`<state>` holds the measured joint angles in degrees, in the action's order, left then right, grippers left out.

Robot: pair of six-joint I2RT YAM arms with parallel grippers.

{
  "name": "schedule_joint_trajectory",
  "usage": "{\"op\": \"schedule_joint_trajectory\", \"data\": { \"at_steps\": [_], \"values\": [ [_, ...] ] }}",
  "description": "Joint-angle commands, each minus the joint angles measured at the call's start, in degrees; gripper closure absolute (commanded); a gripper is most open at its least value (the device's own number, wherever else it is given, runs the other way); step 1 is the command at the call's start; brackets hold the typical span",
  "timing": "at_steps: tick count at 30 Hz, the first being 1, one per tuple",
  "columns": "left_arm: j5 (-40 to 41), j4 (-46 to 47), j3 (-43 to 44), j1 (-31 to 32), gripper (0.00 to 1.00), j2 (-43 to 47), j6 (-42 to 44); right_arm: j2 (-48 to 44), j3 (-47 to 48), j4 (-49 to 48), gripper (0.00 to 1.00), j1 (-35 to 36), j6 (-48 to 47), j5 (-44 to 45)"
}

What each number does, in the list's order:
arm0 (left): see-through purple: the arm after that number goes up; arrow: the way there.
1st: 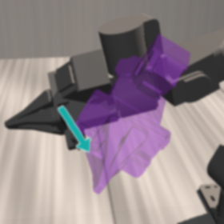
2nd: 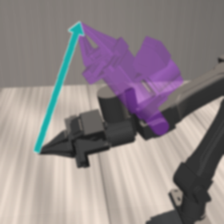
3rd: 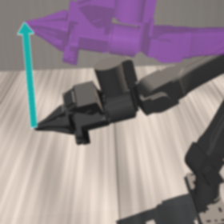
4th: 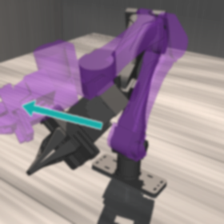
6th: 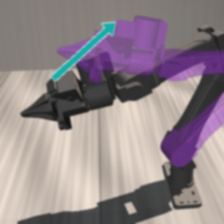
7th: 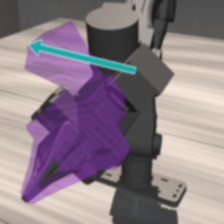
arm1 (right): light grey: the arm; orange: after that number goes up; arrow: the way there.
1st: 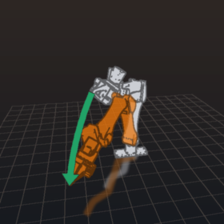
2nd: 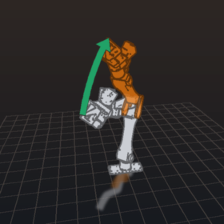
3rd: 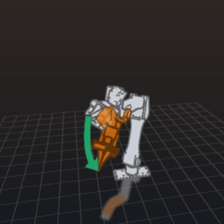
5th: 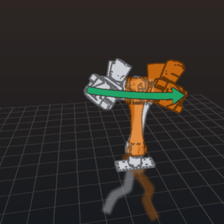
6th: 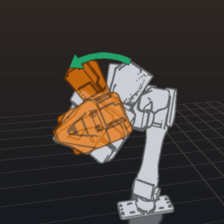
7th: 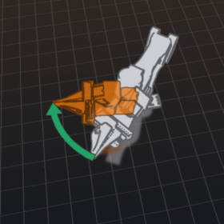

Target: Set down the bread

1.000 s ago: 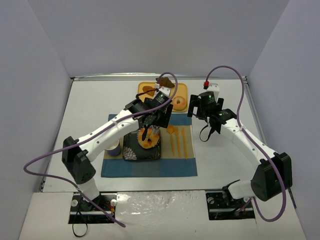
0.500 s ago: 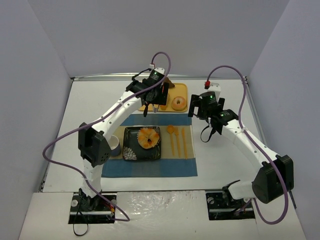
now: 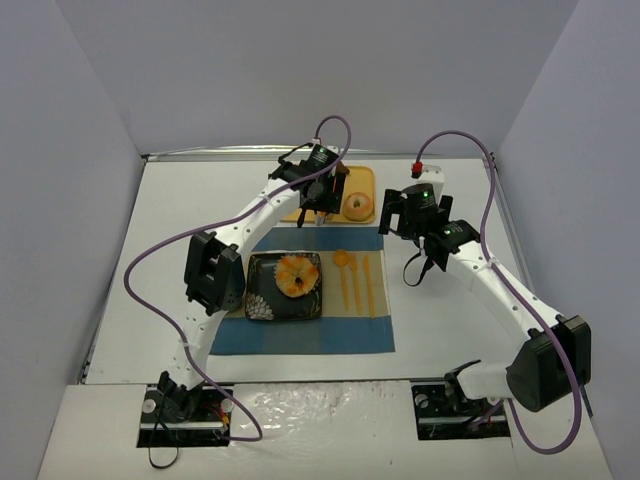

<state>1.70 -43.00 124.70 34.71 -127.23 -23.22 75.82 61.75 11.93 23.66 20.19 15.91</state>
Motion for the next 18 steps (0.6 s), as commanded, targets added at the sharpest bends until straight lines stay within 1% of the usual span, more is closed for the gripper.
{"op": "schedule_joint_trajectory", "data": {
  "at_steps": [1,2,4,11,14,16,18],
  "values": [
    [-0.3,4.43,2.17,-1.41,0.39,2.51,-0.16,-2.62,-0.14,-0.68,0.0,-0.37,-0.95,2.02],
    [-0.3,4.68,1.68,-1.5,0.39,2.51,-0.25,-2.7,-0.23,-0.76,0.0,-0.37,-1.03,2.03],
    [-0.48,4.85,1.41,-2.02,0.43,2.51,-0.42,-2.7,-0.57,-0.76,0.0,-0.46,-1.03,2.2],
    [-0.82,4.97,-0.05,-2.57,0.73,2.9,-0.68,-2.79,-0.9,-0.76,0.0,-0.52,-0.86,2.2],
    [-0.75,4.66,-0.22,-2.63,0.82,3.02,-0.77,-2.86,-0.77,-0.76,0.0,-0.54,-0.86,2.2],
    [-0.74,4.59,-0.46,-2.63,0.91,3.16,-0.86,-3.05,-0.75,-0.76,0.0,-0.54,-0.82,2.29],
    [-0.68,4.59,-0.77,-2.63,0.97,3.73,-0.96,-3.1,-0.8,-0.76,0.0,-0.6,-0.82,2.29]
  ]
}}
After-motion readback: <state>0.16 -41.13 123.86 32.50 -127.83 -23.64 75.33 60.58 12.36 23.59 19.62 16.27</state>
